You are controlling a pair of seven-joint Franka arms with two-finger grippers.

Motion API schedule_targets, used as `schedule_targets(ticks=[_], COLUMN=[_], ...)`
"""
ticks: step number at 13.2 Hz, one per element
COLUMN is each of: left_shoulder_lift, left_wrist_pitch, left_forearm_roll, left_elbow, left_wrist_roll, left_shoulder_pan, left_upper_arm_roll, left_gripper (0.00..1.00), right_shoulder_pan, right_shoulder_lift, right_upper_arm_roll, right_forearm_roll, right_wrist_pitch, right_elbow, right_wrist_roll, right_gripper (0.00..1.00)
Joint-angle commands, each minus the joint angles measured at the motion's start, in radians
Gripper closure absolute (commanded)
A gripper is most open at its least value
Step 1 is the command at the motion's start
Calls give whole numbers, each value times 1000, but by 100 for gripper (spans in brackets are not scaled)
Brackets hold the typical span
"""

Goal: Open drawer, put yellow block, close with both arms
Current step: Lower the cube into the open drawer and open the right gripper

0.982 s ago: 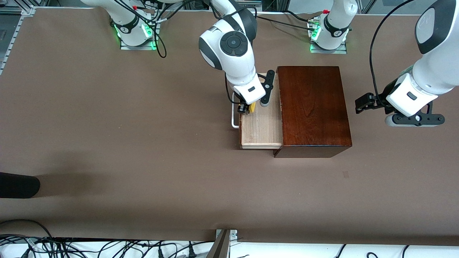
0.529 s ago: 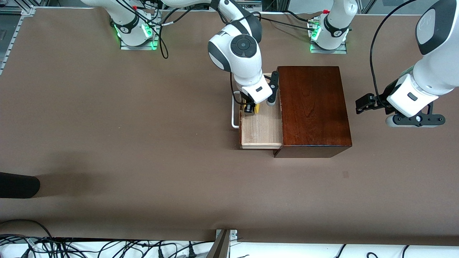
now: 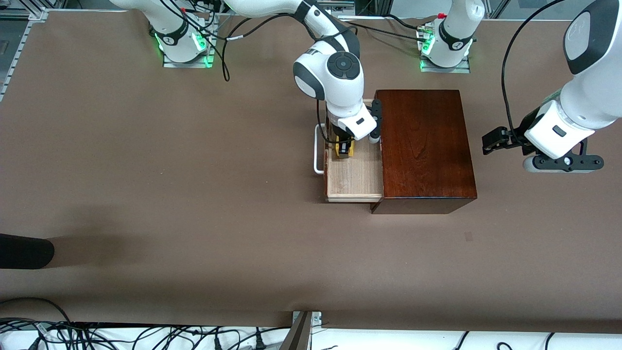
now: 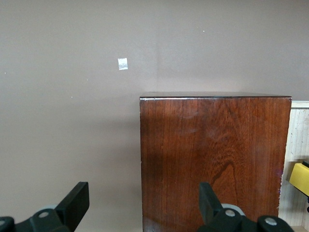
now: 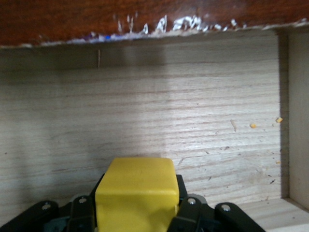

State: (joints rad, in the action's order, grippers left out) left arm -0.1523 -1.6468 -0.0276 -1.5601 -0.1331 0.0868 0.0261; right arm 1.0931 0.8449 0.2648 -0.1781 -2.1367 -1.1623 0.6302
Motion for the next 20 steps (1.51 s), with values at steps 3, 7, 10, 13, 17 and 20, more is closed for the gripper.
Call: schedule_targets(ticks=[3, 7, 10, 13, 17, 20], left_shoulder_lift=[-18, -18, -18, -20, -24, -24], left_wrist_pitch=[10, 10, 10, 10, 10, 10], left_forearm_roll=[6, 6, 6, 6, 6, 9], left_elbow=[38, 38, 38, 37, 38, 37], left_wrist_roll=[17, 17, 17, 17, 17, 17], left_shoulder_pan=[-2, -2, -4, -4, -6, -4], left_upper_arm_roll=[0, 0, 0, 0, 0, 0], left_gripper=[0, 0, 0, 0, 0, 0], right_shoulder_pan=[7, 28, 27, 22, 21, 24], right_shoulder_lift=[28, 39, 42, 37, 28, 11], right_upper_arm_roll=[2, 2, 2, 2, 4, 2], right_forearm_roll=[35, 98, 101, 98, 95, 85], right_wrist_pitch=[1, -38, -43, -42, 32, 168], right_elbow=[24, 24, 27, 33, 36, 113], right_wrist_roll=[19, 11, 12, 22, 20, 13], right_gripper=[100, 75, 48, 0, 0, 0])
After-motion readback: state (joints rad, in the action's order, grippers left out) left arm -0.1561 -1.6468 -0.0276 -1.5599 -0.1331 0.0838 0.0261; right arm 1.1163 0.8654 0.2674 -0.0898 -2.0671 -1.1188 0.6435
